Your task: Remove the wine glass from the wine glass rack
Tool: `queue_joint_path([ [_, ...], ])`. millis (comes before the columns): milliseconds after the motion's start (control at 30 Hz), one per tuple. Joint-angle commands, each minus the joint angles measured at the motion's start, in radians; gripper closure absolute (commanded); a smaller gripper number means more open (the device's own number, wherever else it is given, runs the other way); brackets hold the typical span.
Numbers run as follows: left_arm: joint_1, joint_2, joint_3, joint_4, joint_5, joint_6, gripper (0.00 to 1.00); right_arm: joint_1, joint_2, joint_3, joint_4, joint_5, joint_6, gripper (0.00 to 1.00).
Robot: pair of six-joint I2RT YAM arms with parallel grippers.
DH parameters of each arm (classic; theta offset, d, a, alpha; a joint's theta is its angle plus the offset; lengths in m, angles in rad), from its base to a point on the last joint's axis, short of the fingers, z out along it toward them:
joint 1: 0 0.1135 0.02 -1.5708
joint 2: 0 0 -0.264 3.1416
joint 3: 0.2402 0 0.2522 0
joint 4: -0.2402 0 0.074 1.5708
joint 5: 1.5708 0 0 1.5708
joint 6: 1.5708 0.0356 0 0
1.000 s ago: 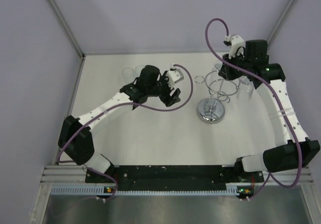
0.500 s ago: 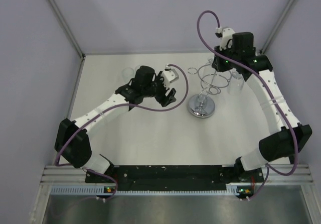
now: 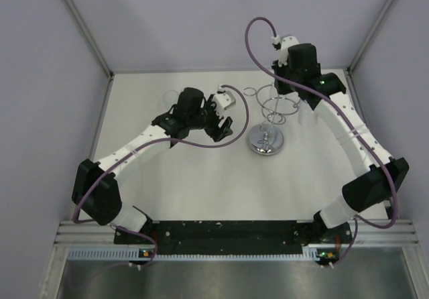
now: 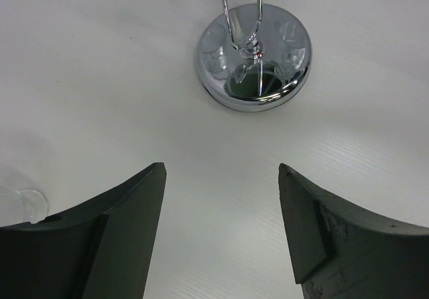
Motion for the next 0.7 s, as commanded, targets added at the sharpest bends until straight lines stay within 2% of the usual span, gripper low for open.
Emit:
queue_joint_path([
  [0,0.016,-0.056,-0.02,0.032,0.015,0.012,0.27,0.021,-0.049,0.055,0.151,0.084,0.045,1.0],
  [133,0.02,-0.069,-0.027,0.015,0.026,0.027,0.27,0.025,-0.095,0.012,0.107,0.039,0.056,1.0],
  [267,0.022,-0.078,-0.026,-0.018,0.066,0.043,0.27,0.026,-0.135,-0.035,0.062,-0.099,0.055,1.0],
  [433,0.022,-0.072,-0.021,-0.019,0.121,0.044,0.27,0.025,-0.177,-0.107,0.028,-0.293,0.03,0.74],
  [667,0.02,-0.059,-0.009,-0.022,0.135,0.037,0.27,0.025,-0.206,-0.147,0.024,-0.316,-0.027,0.32],
])
